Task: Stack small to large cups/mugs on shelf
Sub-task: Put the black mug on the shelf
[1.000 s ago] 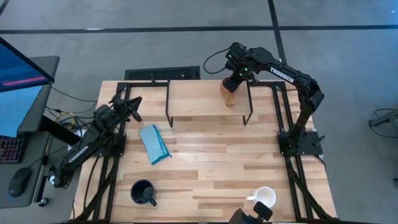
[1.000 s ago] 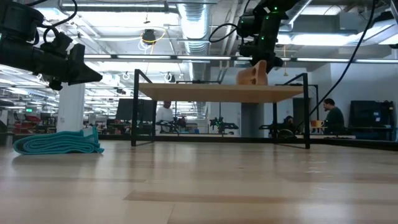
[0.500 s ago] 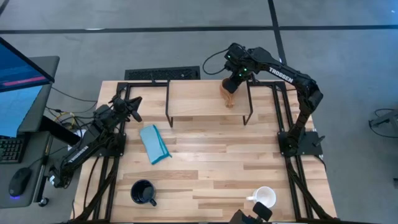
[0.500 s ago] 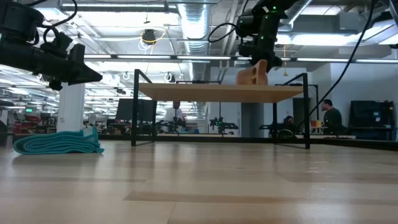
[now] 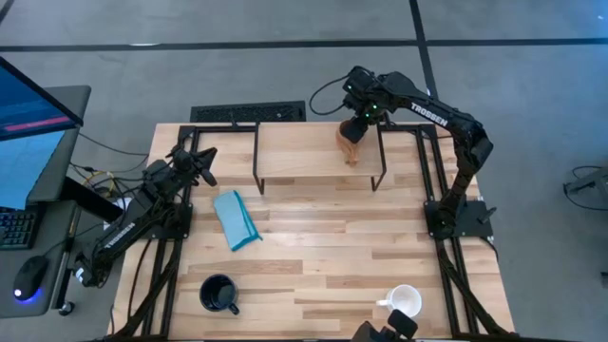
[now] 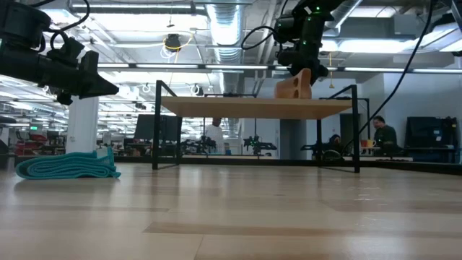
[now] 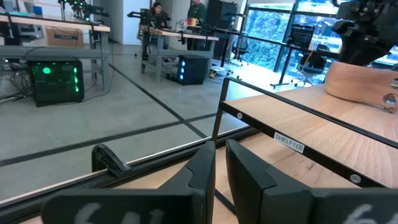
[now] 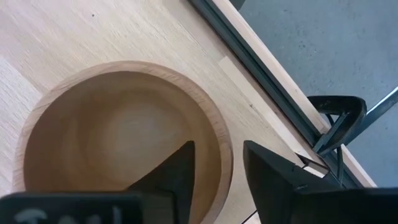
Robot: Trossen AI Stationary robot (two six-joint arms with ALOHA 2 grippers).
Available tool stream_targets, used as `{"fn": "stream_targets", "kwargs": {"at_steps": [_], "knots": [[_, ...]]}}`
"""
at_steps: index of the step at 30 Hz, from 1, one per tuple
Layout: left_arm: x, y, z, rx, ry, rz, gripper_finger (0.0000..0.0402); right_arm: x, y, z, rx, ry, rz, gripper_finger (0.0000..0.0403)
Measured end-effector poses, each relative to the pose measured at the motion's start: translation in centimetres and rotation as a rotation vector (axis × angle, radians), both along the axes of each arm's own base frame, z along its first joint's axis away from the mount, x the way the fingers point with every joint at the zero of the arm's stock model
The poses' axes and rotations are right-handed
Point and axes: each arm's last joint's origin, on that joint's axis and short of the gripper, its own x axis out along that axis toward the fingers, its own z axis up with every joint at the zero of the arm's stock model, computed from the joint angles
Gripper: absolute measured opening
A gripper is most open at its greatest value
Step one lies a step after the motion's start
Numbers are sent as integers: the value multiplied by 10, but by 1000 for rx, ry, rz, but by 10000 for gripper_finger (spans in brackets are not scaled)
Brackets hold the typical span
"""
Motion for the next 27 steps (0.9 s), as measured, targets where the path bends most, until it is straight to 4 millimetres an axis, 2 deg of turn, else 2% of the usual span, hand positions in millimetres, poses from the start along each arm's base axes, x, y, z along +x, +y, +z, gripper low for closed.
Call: {"fn": "stream_targets", "kwargs": {"at_steps": [7,16,20,27], "knots": [[0,0,0,0,0,0,30,-3,2,7,-26,-18,0,173],[0,0,0,6,6,0,30,-23,21,48,-136,-139,1,169],[0,0,0,7,7,0,30,-29,35,67,-189,-214,26,169],[0,0,0,7,7,0,30,-30,77,89,-222,-298,149,170]]}}
